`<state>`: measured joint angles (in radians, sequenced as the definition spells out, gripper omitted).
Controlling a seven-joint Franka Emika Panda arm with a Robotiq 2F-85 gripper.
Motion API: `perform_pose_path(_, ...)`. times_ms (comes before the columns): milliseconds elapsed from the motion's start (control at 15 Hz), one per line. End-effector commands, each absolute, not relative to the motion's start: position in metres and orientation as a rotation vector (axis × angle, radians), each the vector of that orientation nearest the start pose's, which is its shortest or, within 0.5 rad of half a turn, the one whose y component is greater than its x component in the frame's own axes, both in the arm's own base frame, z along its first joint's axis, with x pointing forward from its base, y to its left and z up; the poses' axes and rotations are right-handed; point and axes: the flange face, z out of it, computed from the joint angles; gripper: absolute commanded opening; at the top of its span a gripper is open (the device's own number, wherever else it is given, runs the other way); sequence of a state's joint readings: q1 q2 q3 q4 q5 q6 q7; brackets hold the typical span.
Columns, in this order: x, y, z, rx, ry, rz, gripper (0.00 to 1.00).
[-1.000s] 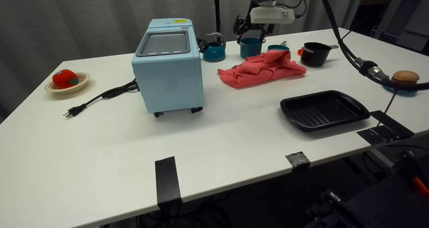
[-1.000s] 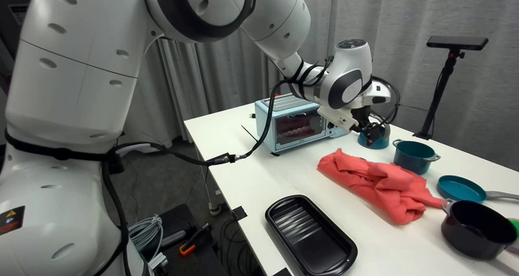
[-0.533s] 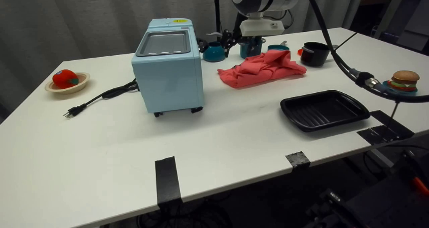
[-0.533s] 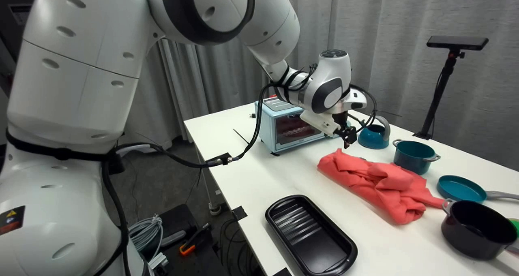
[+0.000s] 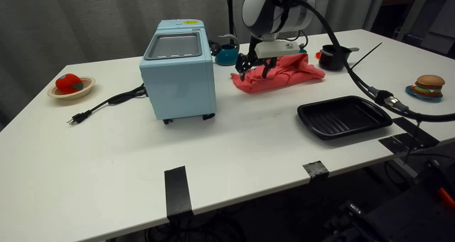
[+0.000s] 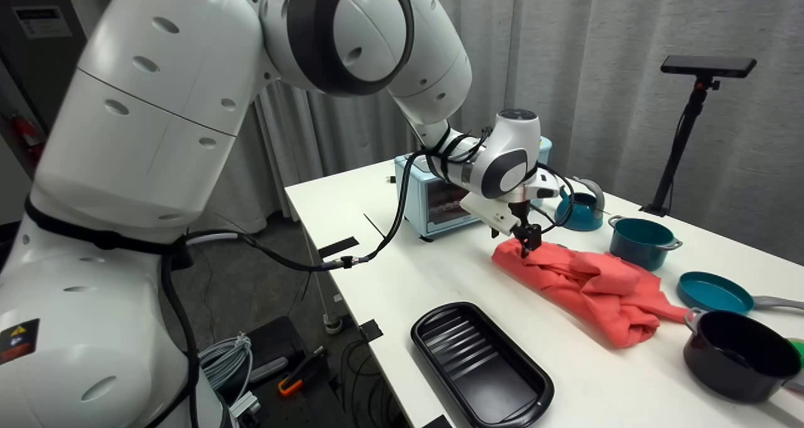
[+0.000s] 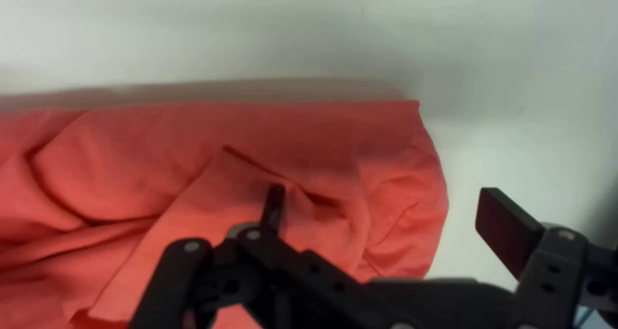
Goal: Pick up the peach towel and fold it.
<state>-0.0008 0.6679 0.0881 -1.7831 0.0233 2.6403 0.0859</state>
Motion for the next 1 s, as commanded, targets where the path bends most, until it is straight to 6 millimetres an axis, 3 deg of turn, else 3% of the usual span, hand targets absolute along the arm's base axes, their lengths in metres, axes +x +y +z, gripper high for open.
perform_pose_path(0,0.680,0.059,0.180,-3.062,0.035,-0.202,1.00)
perform_pose_path(400,0.684,0.062,0.171,-3.066,0.034,-0.118,1.00)
perform_pose_path(467,0.685,0.062,0.172,-3.067,0.035,-0.109,0.75)
perform_pose_path(600,0.688,0.061,0.174,-3.067,0.036,-0.103,0.66)
perform_pose_path(933,0.691,0.062,0.176,-3.058,0.061,-0.085,0.27)
